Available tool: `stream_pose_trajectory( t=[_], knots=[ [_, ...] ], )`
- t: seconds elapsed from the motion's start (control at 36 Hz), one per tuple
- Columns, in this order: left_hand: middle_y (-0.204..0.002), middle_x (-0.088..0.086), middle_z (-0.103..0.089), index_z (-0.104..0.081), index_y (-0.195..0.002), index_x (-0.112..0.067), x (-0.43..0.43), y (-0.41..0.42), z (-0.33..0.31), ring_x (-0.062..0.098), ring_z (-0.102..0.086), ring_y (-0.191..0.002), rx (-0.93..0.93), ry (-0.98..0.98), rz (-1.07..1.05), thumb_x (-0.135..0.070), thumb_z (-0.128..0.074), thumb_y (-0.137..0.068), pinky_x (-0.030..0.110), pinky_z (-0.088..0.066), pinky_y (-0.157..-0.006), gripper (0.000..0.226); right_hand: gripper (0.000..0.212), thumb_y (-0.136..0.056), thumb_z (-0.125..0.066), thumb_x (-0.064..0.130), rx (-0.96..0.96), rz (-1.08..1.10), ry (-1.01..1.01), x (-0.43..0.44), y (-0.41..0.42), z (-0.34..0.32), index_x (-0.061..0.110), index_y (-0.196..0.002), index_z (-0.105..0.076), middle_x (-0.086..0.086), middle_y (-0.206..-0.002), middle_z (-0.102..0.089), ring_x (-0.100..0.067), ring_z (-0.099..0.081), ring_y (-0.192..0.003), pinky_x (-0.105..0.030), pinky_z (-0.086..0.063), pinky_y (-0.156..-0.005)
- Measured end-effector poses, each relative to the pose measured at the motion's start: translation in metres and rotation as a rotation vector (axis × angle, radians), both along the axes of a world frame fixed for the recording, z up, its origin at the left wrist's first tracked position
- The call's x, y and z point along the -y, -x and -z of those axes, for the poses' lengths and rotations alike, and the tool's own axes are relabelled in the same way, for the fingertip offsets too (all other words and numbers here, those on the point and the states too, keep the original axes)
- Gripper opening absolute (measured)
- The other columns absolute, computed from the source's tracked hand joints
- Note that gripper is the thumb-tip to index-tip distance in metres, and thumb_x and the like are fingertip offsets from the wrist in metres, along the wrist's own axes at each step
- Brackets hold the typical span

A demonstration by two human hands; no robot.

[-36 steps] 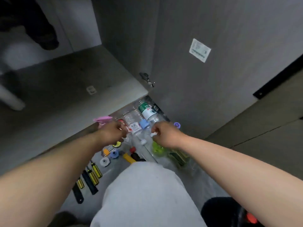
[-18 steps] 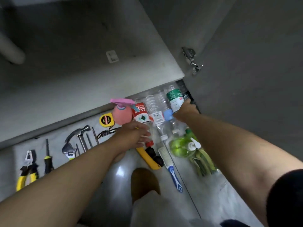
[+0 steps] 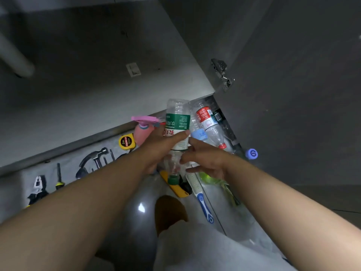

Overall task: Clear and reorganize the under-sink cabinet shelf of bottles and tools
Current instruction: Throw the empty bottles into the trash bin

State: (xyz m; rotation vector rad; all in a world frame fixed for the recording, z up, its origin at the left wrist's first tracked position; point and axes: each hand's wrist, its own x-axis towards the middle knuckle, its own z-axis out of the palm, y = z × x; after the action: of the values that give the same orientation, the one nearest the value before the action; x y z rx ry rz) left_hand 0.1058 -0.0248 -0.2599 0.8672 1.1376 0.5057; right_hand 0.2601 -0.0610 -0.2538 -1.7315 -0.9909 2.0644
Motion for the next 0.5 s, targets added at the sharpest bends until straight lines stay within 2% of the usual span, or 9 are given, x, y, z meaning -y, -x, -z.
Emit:
stream_pose_trajectory(
  t=[0.06, 0.14, 0.19, 0.25, 0.31, 0.39, 0.5],
  knots=[
    [-0.106, -0.006, -0.077, -0.065, -0.122, -0.029, -0.002, 0.011, 0.002, 0.014, -0.075, -0.096, -0.05, -0.09, -0.039, -0.038, -0.076, -0.087, 0.036, -0.06, -0.082, 0.038, 0.044, -0.077, -0.061, 0.007, 0.084, 0.044, 0.001, -0.006, -0.002, 0.012, 0.04, -0.107, -0.062, 0.007, -0.095, -0.073, -0.014, -0.064, -0.099, -0.038, -0.05, -0.096],
    [-0.111, -0.007, -0.076, -0.062, -0.124, -0.028, -0.008, 0.027, 0.002, 0.01, -0.074, -0.099, -0.067, -0.18, -0.123, -0.04, -0.078, -0.085, 0.037, -0.06, -0.086, 0.044, 0.035, -0.085, -0.062, 0.012, 0.411, 0.127, -0.102, -0.02, -0.002, 0.044, 0.021, -0.119, -0.063, -0.007, -0.107, -0.066, -0.019, -0.061, -0.092, -0.03, -0.049, -0.083],
    [-0.112, -0.005, -0.075, -0.062, -0.123, -0.027, -0.013, 0.035, 0.0, 0.013, -0.073, -0.1, -0.036, -0.196, -0.163, -0.041, -0.077, -0.086, 0.042, -0.061, -0.086, 0.042, 0.048, -0.088, -0.066, 0.023, 0.68, 0.046, -0.189, -0.028, -0.001, 0.068, 0.014, -0.133, -0.054, -0.013, -0.127, -0.059, -0.026, -0.059, -0.111, -0.033, -0.048, -0.094],
    [-0.113, -0.001, -0.075, -0.063, -0.124, -0.025, -0.018, 0.043, -0.002, 0.018, -0.073, -0.103, 0.012, -0.168, -0.219, -0.041, -0.075, -0.087, 0.044, -0.061, -0.087, 0.042, 0.067, -0.088, -0.067, 0.034, 0.85, -0.078, -0.209, -0.035, 0.001, 0.089, 0.01, -0.144, -0.04, -0.018, -0.14, -0.045, -0.034, -0.049, -0.127, -0.041, -0.043, -0.106],
    [-0.114, 0.004, -0.075, -0.062, -0.126, -0.023, -0.023, 0.05, -0.004, 0.024, -0.073, -0.104, 0.053, -0.134, -0.259, -0.041, -0.073, -0.089, 0.044, -0.06, -0.085, 0.042, 0.073, -0.088, -0.067, 0.04, 0.941, -0.15, -0.215, -0.041, 0.005, 0.106, 0.008, -0.144, -0.033, -0.019, -0.138, -0.042, -0.037, -0.048, -0.126, -0.043, -0.044, -0.104],
    [-0.116, 0.01, -0.074, -0.059, -0.128, -0.021, -0.028, 0.059, -0.002, 0.031, -0.072, -0.105, 0.071, -0.103, -0.276, -0.042, -0.068, -0.093, 0.048, -0.059, -0.086, 0.042, 0.073, -0.088, -0.066, 0.044, 0.98, -0.154, -0.164, -0.05, 0.011, 0.125, 0.008, -0.141, -0.03, -0.016, -0.135, -0.044, -0.037, -0.052, -0.121, -0.047, -0.049, -0.099],
    [-0.117, 0.011, -0.073, -0.058, -0.129, -0.02, -0.03, 0.065, 0.001, 0.032, -0.071, -0.107, 0.085, -0.07, -0.269, -0.042, -0.065, -0.095, 0.049, -0.058, -0.088, 0.041, 0.066, -0.087, -0.067, 0.038, 0.996, -0.085, -0.155, -0.057, 0.015, 0.133, 0.009, -0.136, -0.034, -0.015, -0.128, -0.05, -0.036, -0.061, -0.111, -0.049, -0.054, -0.092]
  ],
)
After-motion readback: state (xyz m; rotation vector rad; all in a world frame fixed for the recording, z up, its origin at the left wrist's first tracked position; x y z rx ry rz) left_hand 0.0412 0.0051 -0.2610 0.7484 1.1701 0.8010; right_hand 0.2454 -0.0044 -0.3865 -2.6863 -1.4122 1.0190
